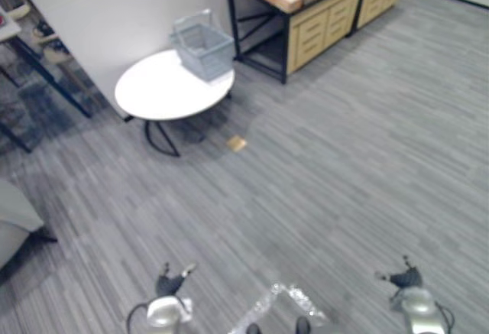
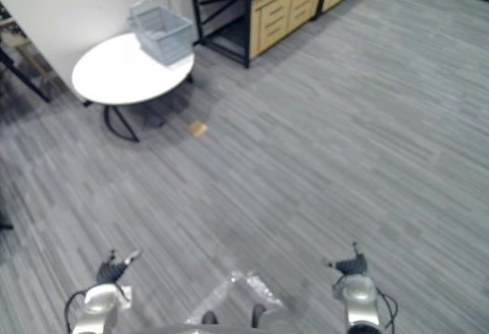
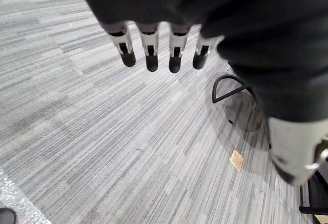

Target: Pick vegetable in the basket

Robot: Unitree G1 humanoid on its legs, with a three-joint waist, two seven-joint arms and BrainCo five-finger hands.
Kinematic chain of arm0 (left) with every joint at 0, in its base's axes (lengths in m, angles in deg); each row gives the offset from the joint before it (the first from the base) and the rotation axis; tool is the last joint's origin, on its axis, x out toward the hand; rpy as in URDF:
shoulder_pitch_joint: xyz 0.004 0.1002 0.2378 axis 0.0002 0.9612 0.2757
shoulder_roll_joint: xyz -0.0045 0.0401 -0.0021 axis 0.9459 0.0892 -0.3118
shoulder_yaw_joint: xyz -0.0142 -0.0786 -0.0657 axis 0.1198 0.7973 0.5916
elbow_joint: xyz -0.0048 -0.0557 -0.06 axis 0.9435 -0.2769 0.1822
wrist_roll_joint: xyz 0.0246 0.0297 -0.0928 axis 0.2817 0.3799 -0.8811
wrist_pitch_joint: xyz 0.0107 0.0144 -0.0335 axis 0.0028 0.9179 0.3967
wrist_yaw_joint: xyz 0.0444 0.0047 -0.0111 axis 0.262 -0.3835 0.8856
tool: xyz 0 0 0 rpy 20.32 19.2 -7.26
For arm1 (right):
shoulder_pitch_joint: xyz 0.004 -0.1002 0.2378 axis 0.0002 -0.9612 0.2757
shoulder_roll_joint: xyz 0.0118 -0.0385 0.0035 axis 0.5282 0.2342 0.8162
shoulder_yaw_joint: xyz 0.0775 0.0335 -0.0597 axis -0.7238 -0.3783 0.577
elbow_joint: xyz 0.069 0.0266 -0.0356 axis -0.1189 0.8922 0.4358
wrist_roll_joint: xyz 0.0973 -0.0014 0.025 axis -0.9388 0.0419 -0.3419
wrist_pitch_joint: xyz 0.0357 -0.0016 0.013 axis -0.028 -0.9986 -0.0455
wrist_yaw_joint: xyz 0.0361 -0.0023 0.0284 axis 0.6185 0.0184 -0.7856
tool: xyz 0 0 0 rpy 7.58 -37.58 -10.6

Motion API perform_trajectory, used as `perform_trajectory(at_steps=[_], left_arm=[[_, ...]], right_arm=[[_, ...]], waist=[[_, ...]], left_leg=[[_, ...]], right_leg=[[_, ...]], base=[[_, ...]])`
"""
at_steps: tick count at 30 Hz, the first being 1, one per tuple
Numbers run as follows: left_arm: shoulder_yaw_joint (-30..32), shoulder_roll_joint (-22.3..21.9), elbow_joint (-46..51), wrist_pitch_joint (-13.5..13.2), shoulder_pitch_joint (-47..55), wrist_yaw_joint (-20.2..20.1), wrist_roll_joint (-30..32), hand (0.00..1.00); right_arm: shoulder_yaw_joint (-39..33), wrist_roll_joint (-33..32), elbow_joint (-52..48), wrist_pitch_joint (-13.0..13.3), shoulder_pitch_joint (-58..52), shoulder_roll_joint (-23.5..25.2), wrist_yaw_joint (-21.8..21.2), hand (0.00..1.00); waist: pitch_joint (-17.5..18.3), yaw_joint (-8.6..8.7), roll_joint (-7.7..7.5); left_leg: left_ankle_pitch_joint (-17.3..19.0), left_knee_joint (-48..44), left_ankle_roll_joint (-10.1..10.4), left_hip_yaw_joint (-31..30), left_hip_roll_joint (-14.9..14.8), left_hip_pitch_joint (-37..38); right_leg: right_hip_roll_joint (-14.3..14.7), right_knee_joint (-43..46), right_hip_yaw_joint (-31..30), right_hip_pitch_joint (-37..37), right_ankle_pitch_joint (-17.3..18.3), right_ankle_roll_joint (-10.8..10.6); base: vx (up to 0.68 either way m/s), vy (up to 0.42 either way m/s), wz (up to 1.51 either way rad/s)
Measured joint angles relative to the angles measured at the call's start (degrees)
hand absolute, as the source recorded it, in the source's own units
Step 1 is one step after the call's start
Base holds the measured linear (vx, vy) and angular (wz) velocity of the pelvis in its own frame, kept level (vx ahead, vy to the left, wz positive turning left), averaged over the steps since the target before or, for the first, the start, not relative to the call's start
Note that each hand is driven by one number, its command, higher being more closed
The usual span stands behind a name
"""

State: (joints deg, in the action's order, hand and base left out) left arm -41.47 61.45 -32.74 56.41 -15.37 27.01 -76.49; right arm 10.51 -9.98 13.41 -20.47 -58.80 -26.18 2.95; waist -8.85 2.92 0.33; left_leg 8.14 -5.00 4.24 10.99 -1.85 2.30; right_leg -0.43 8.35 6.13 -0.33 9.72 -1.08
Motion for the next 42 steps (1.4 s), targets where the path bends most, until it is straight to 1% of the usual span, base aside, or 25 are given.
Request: perform_trajectory(at_steps=[1,3,5,9,11,13,14,15,16,17,18,20,22,23,24,26,28,31,32,33,34,37,39,41,42], left_arm=[[0.0,0.0,0.0,-0.1,-0.3,0.0,-0.9,0.0],[0.0,-0.1,0.7,-0.1,-0.6,0.0,-1.2,0.0],[-0.2,-1.5,1.5,-0.2,1.0,0.0,-3.0,0.0],[-1.1,-1.6,1.5,-0.3,1.2,0.0,-3.0,0.0],[-1.2,-1.7,1.5,-0.3,1.5,0.0,-3.0,0.0],[-1.2,-1.7,1.3,-0.4,1.9,0.0,-2.9,0.0],[-1.1,-1.7,0.5,-0.4,2.9,-0.1,-2.9,0.0],[-1.1,-1.8,-0.1,-0.4,3.0,-0.2,-2.8,0.0],[-1.1,-2.0,-0.2,-0.4,3.3,-0.2,-2.7,0.0],[-1.1,-2.5,-0.2,-0.4,3.7,-0.5,-2.3,0.0],[-1.1,-2.5,-0.3,-0.3,4.6,-0.8,-2.3,0.0],[-1.2,-2.3,-0.2,-0.2,5.6,-0.9,-2.0,0.0],[-1.9,-2.0,-0.1,-0.2,5.7,-1.0,-1.9,0.0],[-2.3,-1.8,0.2,-0.3,5.4,-0.9,-1.9,0.0],[-2.3,-1.3,0.2,-0.3,4.9,-0.7,-1.9,0.0],[-2.4,-0.8,0.2,-0.3,4.3,-0.5,-1.9,0.0],[-3.3,-0.3,0.1,-0.3,2.6,-0.1,-1.9,0.0],[-3.8,0.5,-0.2,-0.5,-0.1,0.2,-1.8,0.0],[-3.7,1.0,-0.2,-0.5,0.1,0.3,-1.8,0.0],[-3.6,0.4,-0.5,-0.5,0.2,0.4,-1.8,0.0],[-3.6,-0.9,-1.5,-0.5,0.6,0.3,-1.7,0.0],[-3.6,-2.5,-2.7,-0.6,2.0,0.2,-0.5,0.0],[-3.6,-3.6,-2.6,-0.5,4.2,0.2,-0.5,0.0],[-3.6,-4.5,-2.5,-0.4,5.8,0.2,-0.5,0.0],[-3.6,-4.6,-2.4,-0.4,6.4,0.2,-0.6,0.0]], right_arm=[[0.5,-0.1,0.1,0.0,-0.1,-0.1,0.1,0.0],[2.2,-0.1,-0.1,0.0,-0.1,-0.3,0.1,0.0],[4.1,-0.2,-2.0,-0.1,-1.0,-1.4,0.6,0.0],[4.6,-1.5,-2.1,-0.2,0.9,-3.1,0.9,0.0],[5.7,-2.2,-2.0,-0.1,3.5,-5.4,0.9,0.0],[6.6,-2.4,-2.0,0.2,4.2,-6.0,0.9,0.0],[6.7,-2.3,-1.9,0.3,4.1,-5.0,0.9,0.0],[6.7,-2.3,-1.9,0.5,4.1,-4.2,0.7,0.0],[6.8,-2.0,-2.0,0.7,4.1,-3.0,0.5,0.0],[7.0,-1.7,-2.0,1.2,4.1,-1.8,0.2,0.0],[8.0,-1.2,-2.0,1.1,3.6,-0.5,0.1,0.0],[10.2,-1.1,-2.1,1.2,2.5,0.1,-0.1,0.0],[11.8,-1.0,-3.4,1.3,1.6,0.1,-0.2,0.0],[11.9,-0.4,-5.3,1.4,0.6,0.1,-0.2,0.0],[12.2,0.6,-7.3,1.5,0.4,0.2,-0.2,0.0],[12.1,0.9,-8.7,1.5,0.4,0.1,-0.1,0.0],[12.0,0.9,-9.6,1.5,0.6,-0.1,0.0,0.0],[11.3,1.2,-11.0,1.3,1.6,-0.1,0.6,0.0],[11.2,1.7,-12.4,1.3,1.8,-0.1,1.0,0.0],[11.1,2.2,-13.2,1.3,2.0,-0.6,1.1,0.0],[11.2,3.2,-14.0,1.3,2.5,-1.8,1.1,0.0],[11.3,4.6,-16.8,1.0,4.8,-3.4,1.0,0.0],[13.5,5.4,-17.3,1.0,6.3,-4.2,1.1,0.0],[14.7,5.4,-18.2,1.0,7.5,-4.3,1.4,0.0],[15.5,5.4,-18.4,1.1,8.4,-4.5,1.5,0.0]], waist=[[-0.8,0.0,-0.57],[-3.0,-0.2,-1.18],[-5.2,-1.44,-0.47],[-5.2,-1.9,-0.57],[-5.3,-3.25,-0.55],[-5.1,-5.0,0.26],[-4.9,-5.43,0.11],[-4.8,-5.62,-1.06],[-4.7,-5.6,-2.93],[-5.2,-5.61,-4.5],[-6.0,-5.22,-5.92],[-6.2,-4.7,-5.72],[-6.4,-4.45,-4.53],[-6.6,-3.91,-3.78],[-6.6,-2.59,-3.51],[-6.9,-1.35,-3.12],[-7.3,-1.2,-2.46],[-7.3,-1.22,-2.8],[-6.8,-1.23,-3.9],[-7.1,-1.21,-3.32],[-6.8,-1.31,-0.89],[-7.0,-1.42,2.63],[-7.4,-1.71,3.12],[-8.1,-2.78,3.41],[-8.7,-3.36,2.33]], left_leg=[[2.6,-9.9,1.2,1.2,-1.1,-4.1],[2.8,-27.0,1.7,3.3,-4.3,-10.5],[2.7,-46.6,0.8,5.8,-11.2,-18.4],[4.3,-35.4,0.6,9.5,-9.8,-23.2],[-5.3,-8.5,1.0,11.0,-5.0,-24.9],[-8.6,-1.9,-0.1,10.8,-4.9,-26.1],[-15.5,-1.0,-4.1,9.7,-4.0,-24.8],[-16.4,-1.4,-6.4,9.6,-2.9,-24.4],[-14.2,-2.3,-7.8,10.4,-1.3,-23.7],[-11.3,-5.0,-9.0,10.8,-0.1,-22.4],[-7.1,-7.8,-9.3,11.0,0.9,-19.0],[-2.2,-8.6,-9.1,9.6,1.0,-12.7],[0.0,-5.9,-8.7,7.7,1.0,-5.3],[0.4,-3.5,-8.5,6.1,1.0,-1.3],[0.5,-0.9,-8.4,3.4,1.0,2.1],[0.5,0.6,-8.3,0.9,0.7,4.3],[1.7,0.9,-6.5,-1.5,-1.0,6.4],[4.7,1.0,-1.9,-4.1,-3.5,8.8],[6.5,1.2,0.7,-5.2,-3.9,11.0],[7.6,1.3,1.7,-6.0,-5.0,12.2],[8.6,-0.1,2.3,-7.1,-7.3,12.9],[7.1,-15.0,3.7,-9.3,-12.1,8.3],[-5.3,-35.7,3.6,-10.1,-15.9,-0.2],[-3.4,-48.4,1.3,-6.7,-18.4,-5.1],[-1.2,-51.5,0.0,-3.0,-18.5,-8.3]], right_leg=[[-0.3,0.8,0.3,0.0,1.7,0.8],[0.0,0.9,0.6,2.2,2.5,1.1],[1.5,1.9,-0.3,5.9,4.8,2.2],[-1.0,1.1,-1.0,6.8,6.6,1.2],[-3.7,-4.4,-2.1,9.1,5.7,-1.3],[-3.7,-6.2,-2.9,11.3,6.7,-4.3],[-5.0,-5.1,-3.5,13.0,8.1,-6.6],[-6.4,-2.5,-3.7,12.4,8.8,-7.8],[-8.4,3.3,-4.0,9.9,9.2,-8.4],[-10.1,13.7,-5.3,6.7,7.6,-11.2],[-11.0,24.8,-6.8,4.7,2.7,-15.2],[-10.7,42.7,-8.1,-0.5,-5.6,-16.0],[-11.0,55.1,-5.0,-5.9,-4.5,-13.9],[-12.0,58.2,-1.8,-9.6,-2.2,-9.9],[-13.2,57.2,1.5,-14.5,0.0,-6.4],[-13.7,50.2,3.6,-18.3,1.2,-4.4],[-12.9,34.2,5.4,-20.3,1.2,-4.1],[-12.2,0.1,3.7,-19.9,-6.6,-5.2],[-12.8,-3.2,0.9,-20.2,-7.3,-5.5],[-12.4,-1.2,0.1,-20.0,-12.0,-7.0],[-10.5,5.1,-0.2,-21.2,-13.8,-7.4],[-8.2,15.8,2.6,-21.6,-6.8,-4.0],[-6.5,15.5,4.9,-15.2,-2.5,-2.1],[-5.3,11.4,5.9,-8.1,-1.5,-1.1],[-5.2,8.2,6.4,-3.9,-1.3,-0.8]], base=[[0.02,-0.06,0.14],[0.05,-0.09,0.03],[0.16,-0.023,-0.23],[0.34,0.068,-0.06],[0.42,0.134,-0.22],[0.61,0.271,-0.4],[0.72,0.335,-0.36],[0.5,0.23,-0.17],[0.5,0.201,-0.04],[0.77,0.279,0.06],[0.78,0.259,0.1],[0.67,0.198,0.19],[0.53,0.117,0.36],[0.62,0.042,0.76],[0.51,0.023,0.86],[0.46,-0.088,0.82],[0.55,-0.258,0.81],[0.51,-0.374,0.88],[0.55,-0.445,0.85],[0.66,-0.538,0.63],[0.55,-0.471,0.47],[0.47,-0.417,0.32],[0.54,-0.441,0.31],[0.42,-0.246,0.07],[0.41,-0.202,0.08]])
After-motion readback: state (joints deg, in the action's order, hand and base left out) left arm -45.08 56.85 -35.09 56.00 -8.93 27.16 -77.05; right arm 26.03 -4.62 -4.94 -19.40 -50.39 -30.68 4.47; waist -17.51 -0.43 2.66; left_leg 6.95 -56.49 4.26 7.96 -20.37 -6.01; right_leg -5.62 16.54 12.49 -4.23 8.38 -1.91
